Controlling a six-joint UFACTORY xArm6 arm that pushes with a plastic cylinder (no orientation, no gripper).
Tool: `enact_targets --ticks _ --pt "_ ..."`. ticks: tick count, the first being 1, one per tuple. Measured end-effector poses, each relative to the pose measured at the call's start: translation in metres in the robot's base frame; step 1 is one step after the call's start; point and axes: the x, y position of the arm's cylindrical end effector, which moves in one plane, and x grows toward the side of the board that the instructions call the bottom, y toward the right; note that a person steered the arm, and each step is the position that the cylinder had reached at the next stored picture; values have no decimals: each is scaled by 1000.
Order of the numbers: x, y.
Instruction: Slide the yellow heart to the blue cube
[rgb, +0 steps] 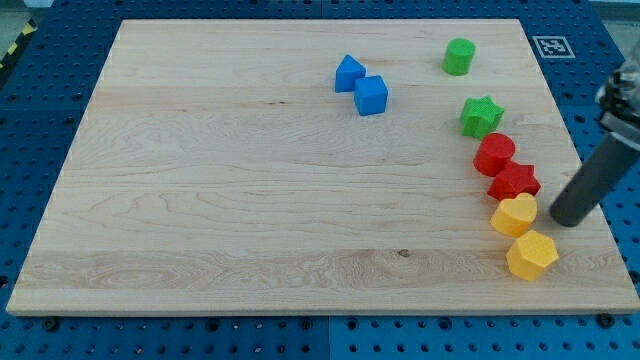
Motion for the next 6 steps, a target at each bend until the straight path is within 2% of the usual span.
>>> enact_targets --ticks 3,6 --pt "-9 -72" --pt "0 -58"
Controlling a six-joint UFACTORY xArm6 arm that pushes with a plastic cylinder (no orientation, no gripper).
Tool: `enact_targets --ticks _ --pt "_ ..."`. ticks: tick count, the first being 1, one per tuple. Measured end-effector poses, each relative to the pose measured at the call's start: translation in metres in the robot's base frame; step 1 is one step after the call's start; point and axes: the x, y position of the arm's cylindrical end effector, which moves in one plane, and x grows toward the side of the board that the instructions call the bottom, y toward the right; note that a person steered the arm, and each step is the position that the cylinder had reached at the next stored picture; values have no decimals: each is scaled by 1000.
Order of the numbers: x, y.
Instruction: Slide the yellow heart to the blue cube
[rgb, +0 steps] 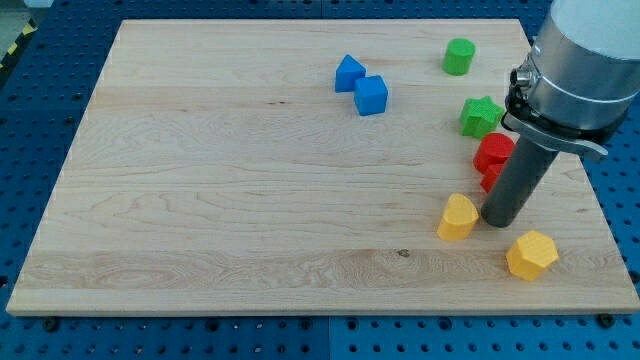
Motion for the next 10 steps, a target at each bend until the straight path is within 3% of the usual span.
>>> enact_targets --ticks 2,4,6,10 --pt "12 -5" --pt "15 -50" --pt "45 -53" --pt "11 -93"
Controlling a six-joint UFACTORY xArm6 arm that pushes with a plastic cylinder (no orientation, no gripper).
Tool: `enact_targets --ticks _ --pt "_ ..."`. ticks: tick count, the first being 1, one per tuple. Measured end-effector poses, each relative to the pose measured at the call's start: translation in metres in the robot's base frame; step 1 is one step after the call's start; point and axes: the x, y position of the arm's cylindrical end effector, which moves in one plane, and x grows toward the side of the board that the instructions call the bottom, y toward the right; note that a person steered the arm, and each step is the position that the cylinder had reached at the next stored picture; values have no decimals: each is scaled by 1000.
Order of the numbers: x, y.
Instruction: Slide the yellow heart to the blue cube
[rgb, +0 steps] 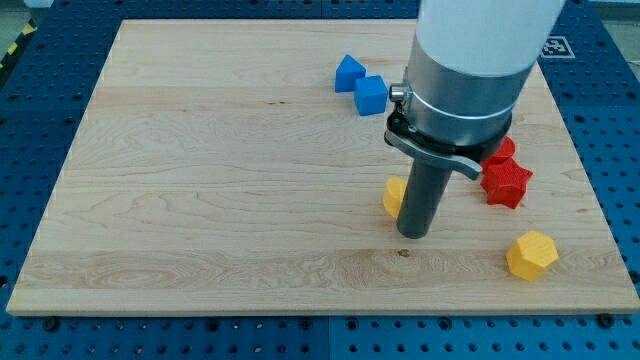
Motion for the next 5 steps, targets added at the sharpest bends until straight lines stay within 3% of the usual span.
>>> enact_targets --ticks 5 --pt "-80 -12"
